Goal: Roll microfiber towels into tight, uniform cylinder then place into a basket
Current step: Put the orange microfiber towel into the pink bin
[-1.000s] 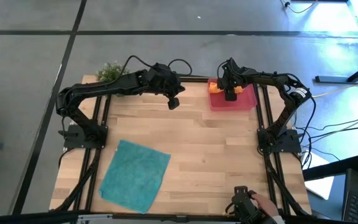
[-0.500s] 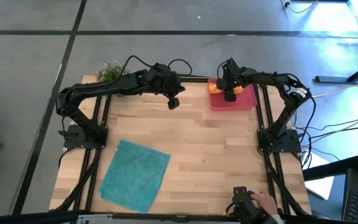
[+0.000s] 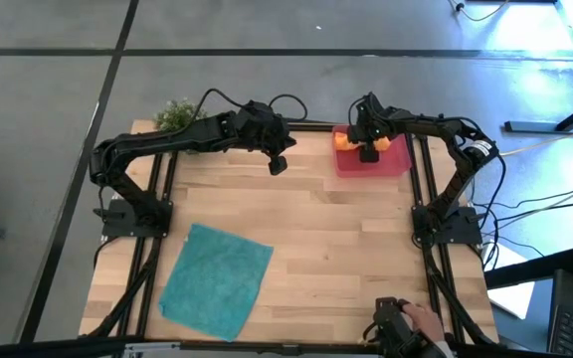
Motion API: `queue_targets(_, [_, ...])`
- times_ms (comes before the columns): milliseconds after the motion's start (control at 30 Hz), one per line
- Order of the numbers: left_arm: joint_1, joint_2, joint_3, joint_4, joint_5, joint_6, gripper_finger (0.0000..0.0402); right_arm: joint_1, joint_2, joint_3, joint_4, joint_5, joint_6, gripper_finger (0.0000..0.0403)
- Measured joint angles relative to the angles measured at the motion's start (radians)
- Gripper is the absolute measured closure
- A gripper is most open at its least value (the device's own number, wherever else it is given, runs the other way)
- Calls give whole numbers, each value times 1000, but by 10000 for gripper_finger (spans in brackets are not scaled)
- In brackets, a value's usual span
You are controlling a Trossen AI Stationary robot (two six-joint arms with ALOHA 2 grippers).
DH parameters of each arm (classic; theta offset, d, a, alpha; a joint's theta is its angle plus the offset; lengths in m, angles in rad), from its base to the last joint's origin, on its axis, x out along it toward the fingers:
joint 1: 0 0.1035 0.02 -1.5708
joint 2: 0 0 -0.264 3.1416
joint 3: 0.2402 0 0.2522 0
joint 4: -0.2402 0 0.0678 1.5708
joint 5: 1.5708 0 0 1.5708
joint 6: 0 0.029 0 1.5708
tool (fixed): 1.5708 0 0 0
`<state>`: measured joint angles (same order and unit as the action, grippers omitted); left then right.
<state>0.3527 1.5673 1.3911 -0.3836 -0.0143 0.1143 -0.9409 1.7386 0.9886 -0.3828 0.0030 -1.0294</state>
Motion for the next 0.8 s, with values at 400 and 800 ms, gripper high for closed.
queue_targets(400, [0, 0, 0, 0, 0, 0, 388, 1, 0, 25, -11, 47, -1, 4])
queue_targets(800, [0, 0, 0, 0, 0, 0, 388, 0, 0, 153, -162, 62, -1, 3])
